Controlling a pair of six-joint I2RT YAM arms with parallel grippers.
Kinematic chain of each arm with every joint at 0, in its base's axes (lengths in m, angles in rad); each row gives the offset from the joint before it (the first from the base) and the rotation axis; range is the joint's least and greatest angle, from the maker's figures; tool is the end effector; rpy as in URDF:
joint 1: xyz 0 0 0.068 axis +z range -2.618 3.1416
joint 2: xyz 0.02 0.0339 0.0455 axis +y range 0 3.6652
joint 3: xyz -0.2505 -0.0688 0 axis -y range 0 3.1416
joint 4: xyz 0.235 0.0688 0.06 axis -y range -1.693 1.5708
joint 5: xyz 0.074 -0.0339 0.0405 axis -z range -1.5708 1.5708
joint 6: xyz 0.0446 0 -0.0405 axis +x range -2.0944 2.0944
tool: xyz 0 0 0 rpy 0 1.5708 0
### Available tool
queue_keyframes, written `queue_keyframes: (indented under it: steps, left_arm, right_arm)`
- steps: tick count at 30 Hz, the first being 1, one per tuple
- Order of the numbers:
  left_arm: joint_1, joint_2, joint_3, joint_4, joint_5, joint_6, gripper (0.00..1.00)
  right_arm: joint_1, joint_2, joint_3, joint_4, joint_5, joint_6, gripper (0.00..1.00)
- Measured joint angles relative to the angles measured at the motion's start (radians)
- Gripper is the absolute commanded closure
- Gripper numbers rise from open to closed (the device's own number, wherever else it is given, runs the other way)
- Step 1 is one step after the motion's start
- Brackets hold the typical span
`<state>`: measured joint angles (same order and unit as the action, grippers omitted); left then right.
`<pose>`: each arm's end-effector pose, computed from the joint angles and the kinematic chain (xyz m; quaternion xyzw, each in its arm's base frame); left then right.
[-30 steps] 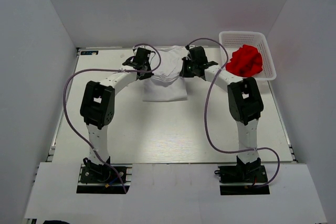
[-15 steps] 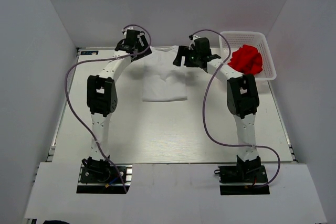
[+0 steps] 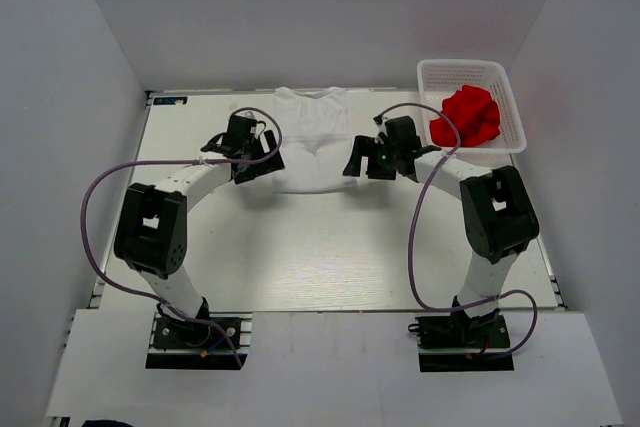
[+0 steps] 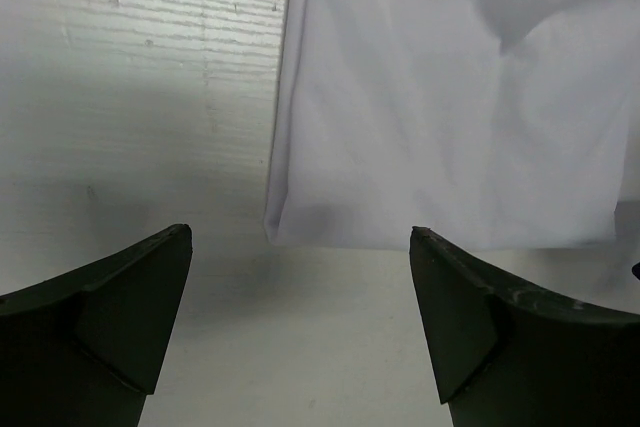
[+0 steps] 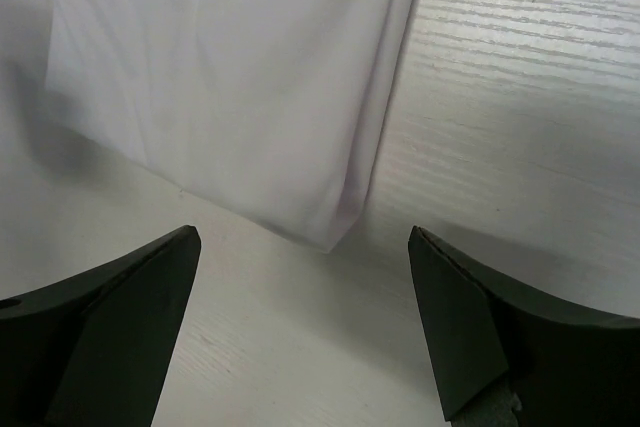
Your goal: Fold and stack the t-shirts
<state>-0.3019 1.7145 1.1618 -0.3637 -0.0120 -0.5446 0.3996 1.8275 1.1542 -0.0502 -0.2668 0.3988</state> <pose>0.3435 -0.1064 0.1950 -0.1165 0.9397 -0.1268 0.2954 0.3569 0.1635 0.1787 -0.0550 0.9035 0.2701 0.3283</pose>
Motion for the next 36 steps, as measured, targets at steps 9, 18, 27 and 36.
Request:
queue_keyframes:
  steps: [9,18,27,36]
  left_arm:
    - [0.003,0.068,-0.038,0.022,0.050,-0.010,0.05]
    - [0.005,0.087,-0.101,0.110,0.144,-0.021,0.37]
    - [0.005,0.103,-0.145,0.173,0.214,-0.035,1.00]
    - [0.003,0.100,-0.138,0.134,0.231,-0.040,1.00]
  right_arm:
    - [-0.001,0.080,0.001,0.019,-0.024,0.127,0.12]
    - [-0.006,0.116,-0.010,0.051,-0.057,0.211,0.62]
    - [-0.005,0.122,-0.040,0.062,-0.058,0.238,1.00]
    - [-0.001,0.087,-0.075,0.052,-0.055,0.190,1.00]
